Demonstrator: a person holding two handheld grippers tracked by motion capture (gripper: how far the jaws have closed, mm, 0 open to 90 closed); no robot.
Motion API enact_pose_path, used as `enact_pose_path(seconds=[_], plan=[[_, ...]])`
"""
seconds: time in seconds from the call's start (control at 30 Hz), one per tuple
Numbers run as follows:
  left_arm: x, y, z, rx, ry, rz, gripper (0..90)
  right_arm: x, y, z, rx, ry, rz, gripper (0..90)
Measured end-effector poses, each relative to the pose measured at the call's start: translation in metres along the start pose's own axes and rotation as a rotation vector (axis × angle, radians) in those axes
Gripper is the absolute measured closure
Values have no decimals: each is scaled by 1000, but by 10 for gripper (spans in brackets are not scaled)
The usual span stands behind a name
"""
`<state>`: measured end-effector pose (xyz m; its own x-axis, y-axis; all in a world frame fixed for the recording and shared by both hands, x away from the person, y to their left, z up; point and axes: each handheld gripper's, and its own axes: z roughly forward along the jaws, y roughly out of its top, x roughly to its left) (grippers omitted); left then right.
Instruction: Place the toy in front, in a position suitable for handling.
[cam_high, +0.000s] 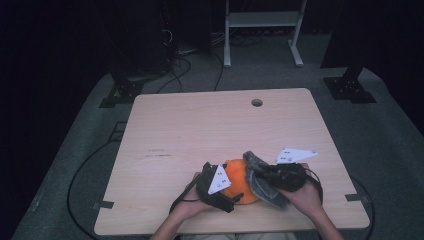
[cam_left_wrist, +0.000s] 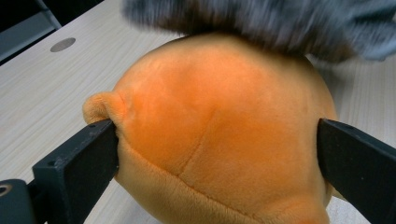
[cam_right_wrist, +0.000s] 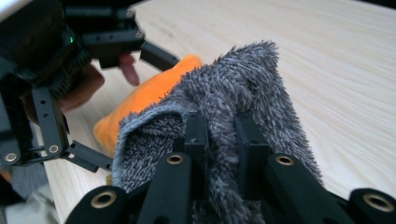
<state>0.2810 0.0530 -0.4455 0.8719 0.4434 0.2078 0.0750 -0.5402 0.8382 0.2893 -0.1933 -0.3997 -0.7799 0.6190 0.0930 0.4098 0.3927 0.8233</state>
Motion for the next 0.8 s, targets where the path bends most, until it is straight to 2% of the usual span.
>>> enact_pose_path(seconds=[0.03, 0.1, 0.17, 0.23, 0.3, 0.43, 0.47, 0.53, 0.63, 0.67, 0.7, 0.73, 0.8], plan=[[0, -1, 0, -4, -2, -1, 12, 0, -2, 4, 6, -5, -13, 768], [0, -1, 0, -13, -2, -2, 13, -7, -7, 3, -3, 17, 26, 768], [0, -1, 0, -12, -3, -1, 13, -15, -14, -1, 21, -24, 37, 768], [0, 0, 0, -7, -2, 7, 13, -26, -24, -6, 46, -52, 87, 769], [-1, 1, 0, -8, 1, 14, 12, -27, -24, -9, 37, -55, 93, 769], [-4, 2, 1, -11, 6, 27, 13, -11, -5, -9, -46, 28, 79, 769], [-4, 3, 1, -8, 8, 31, 12, -7, 0, -6, -48, 45, 70, 768], [-4, 2, 0, -4, 7, 25, 13, -1, 4, 3, -20, 30, 26, 768], [-4, 2, 0, -13, 3, 27, 14, -11, -1, 5, -19, 44, 56, 769], [-5, 3, 1, -12, 3, 35, 14, -15, -3, 4, -9, 18, 59, 769], [-5, 3, 1, -12, 3, 35, 14, -15, -3, 4, -9, 18, 59, 769], [-7, 4, 1, -8, 7, 57, 15, -25, -8, 1, 13, -17, 90, 769], [-10, 6, 1, -5, 11, 86, 17, -28, -8, -1, 11, -12, 104, 769]])
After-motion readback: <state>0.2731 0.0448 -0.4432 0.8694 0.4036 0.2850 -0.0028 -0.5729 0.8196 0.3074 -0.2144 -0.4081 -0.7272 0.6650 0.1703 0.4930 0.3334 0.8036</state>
